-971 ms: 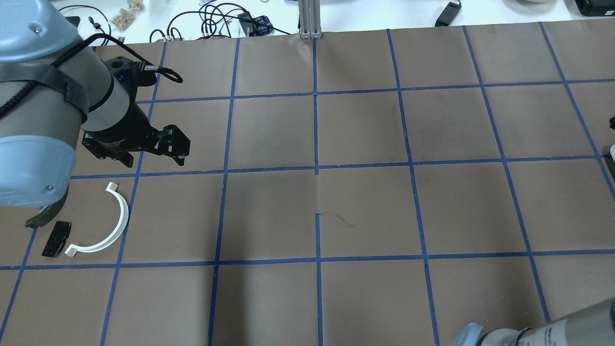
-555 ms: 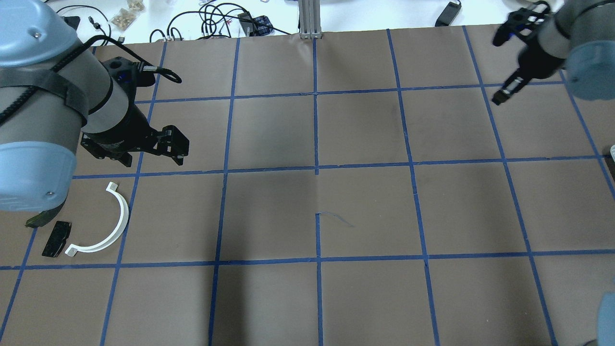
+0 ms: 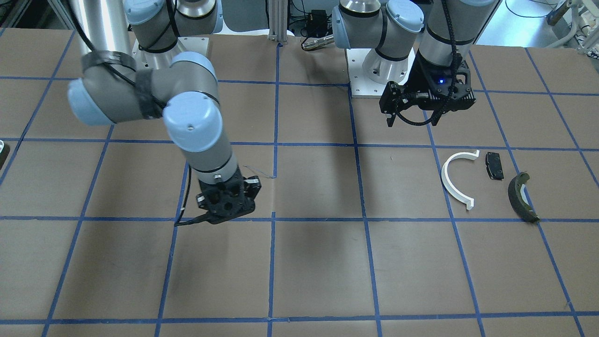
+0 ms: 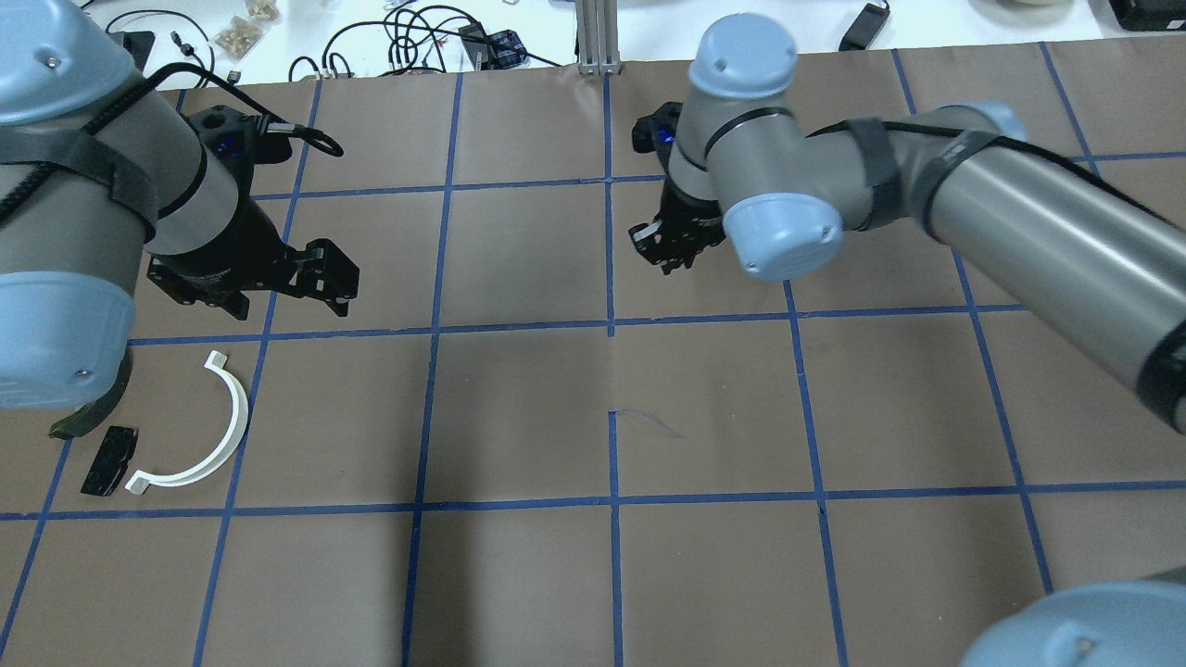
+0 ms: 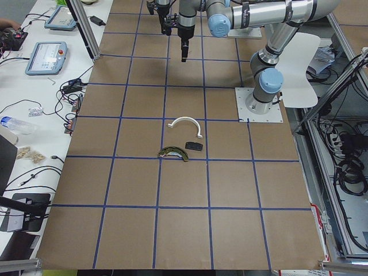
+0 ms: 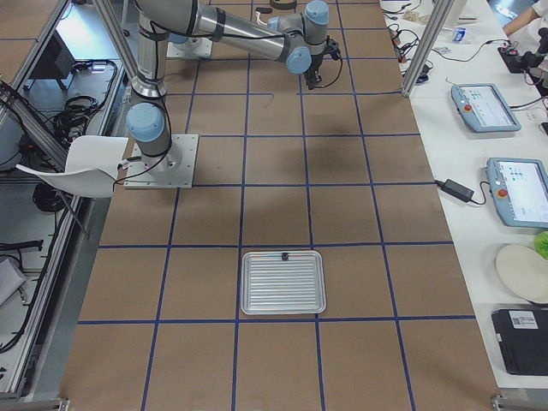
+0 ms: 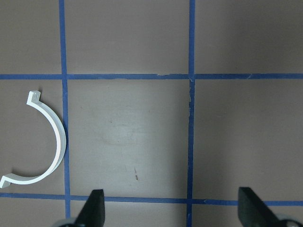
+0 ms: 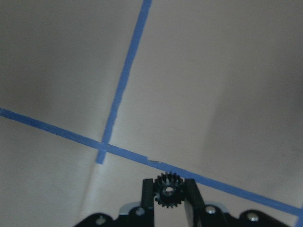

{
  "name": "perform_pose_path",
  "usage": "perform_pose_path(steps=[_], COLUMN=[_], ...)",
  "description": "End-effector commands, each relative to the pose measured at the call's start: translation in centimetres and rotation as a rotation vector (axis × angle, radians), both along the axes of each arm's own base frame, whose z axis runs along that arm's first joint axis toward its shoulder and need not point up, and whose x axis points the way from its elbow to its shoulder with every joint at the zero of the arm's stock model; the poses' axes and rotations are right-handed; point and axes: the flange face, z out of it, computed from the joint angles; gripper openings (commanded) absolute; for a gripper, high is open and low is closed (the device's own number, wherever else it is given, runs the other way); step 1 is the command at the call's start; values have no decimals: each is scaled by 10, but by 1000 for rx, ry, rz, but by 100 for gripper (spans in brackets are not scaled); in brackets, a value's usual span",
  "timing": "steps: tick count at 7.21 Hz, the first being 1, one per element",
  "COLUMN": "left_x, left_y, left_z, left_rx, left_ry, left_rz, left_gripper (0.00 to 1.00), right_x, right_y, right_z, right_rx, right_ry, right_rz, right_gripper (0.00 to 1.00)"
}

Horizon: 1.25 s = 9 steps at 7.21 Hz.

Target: Place bearing gear from tray to pile

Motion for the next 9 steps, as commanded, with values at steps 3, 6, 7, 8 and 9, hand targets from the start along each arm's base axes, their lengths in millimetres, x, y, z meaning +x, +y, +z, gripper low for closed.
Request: perform_pose_path(steps=[3, 6, 7, 8, 9], left_x=[0, -1, -3, -11, -35], left_y=[4, -5, -9, -14, -22], left_z=[5, -9, -18, -26, -36], left_rx=[-4, 20, 36, 48, 25], left_ry=[-6, 4, 13, 37, 39], left_rz=[-1, 2, 10, -4, -55], left_gripper=[100, 100, 100, 100, 100], right_x=[65, 42, 10, -27, -59], right_y=[42, 14, 5, 3, 12], right_z=[-73, -2, 37, 74, 112], right_rx=[76, 17, 10, -5, -8], right_ry=[38, 27, 57, 62, 65], right_rz=[-34, -58, -48, -29, -58], right_gripper=[92, 100, 100, 100, 100])
